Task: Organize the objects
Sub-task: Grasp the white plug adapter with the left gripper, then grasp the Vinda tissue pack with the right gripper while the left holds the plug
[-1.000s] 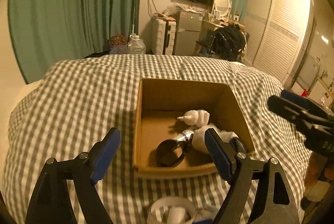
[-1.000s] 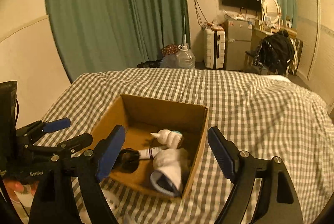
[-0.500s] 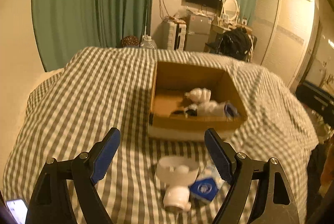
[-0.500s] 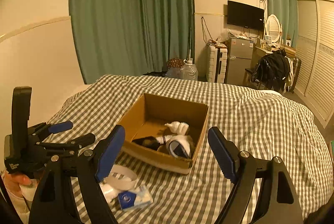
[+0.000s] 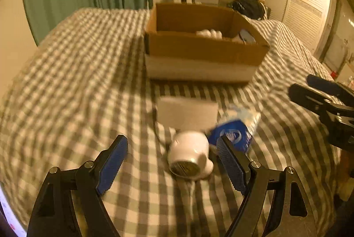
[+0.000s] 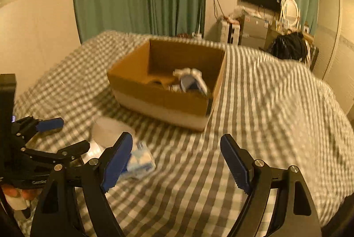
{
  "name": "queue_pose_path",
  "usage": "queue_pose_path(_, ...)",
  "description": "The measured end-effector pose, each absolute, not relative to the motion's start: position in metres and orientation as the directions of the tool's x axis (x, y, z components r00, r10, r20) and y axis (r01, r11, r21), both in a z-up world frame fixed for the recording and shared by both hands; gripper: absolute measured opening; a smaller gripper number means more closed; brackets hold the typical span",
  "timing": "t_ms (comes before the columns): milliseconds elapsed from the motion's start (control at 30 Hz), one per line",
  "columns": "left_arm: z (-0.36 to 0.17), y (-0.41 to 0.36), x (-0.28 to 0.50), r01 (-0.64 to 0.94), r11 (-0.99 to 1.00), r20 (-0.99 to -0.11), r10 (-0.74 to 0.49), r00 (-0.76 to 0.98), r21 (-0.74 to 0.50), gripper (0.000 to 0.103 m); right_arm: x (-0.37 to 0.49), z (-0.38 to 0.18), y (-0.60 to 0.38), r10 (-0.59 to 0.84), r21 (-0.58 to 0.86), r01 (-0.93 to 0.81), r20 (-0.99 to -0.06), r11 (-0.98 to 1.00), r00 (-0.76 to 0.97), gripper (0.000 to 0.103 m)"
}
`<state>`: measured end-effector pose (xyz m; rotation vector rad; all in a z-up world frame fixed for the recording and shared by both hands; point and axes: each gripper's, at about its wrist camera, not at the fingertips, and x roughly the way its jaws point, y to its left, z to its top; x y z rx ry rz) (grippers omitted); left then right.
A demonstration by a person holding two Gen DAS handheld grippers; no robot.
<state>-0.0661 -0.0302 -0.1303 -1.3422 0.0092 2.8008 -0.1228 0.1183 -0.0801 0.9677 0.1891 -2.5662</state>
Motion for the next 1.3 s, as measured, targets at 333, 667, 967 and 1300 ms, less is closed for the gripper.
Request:
queue_pose_path(333, -0.166, -0.004, -0.078, -0.130, -0.989, -0.852, 0.008, -0.523, 0.070, 0.058, -0.131, -0.101, 0.126, -0.337, 0.091, 0.384, -0.688, -0.919, -0.643, 0.082)
queue_pose_path(667, -0.146, -0.015, -0.065, -0.091, -0.995, -0.821, 0.017, -0.571, 0.043, 0.049, -0.125, -0.104, 0.116, -0.349, 0.066, 0.422, -0.685, -0.904, -0.640, 0.082)
queue_pose_path(967, -0.124, -0.043, -0.049, -0.031, -0.999, -0.798, 0.033, -0.602, -0.018, 0.049, -0.120, -0.114, 0.086, -0.398, 0.042, 0.534, -0.718, -0.844, -0.572, 0.082)
queue_pose_path(1300, -0.118, -0.050, -0.042, -0.021, -1.000, -0.788, 0.023, -0.616, -0.012, 0.049, -0.119, -0.147, 0.034, -0.332, -0.076, 0.650, -0.811, -0.756, -0.481, 0.082)
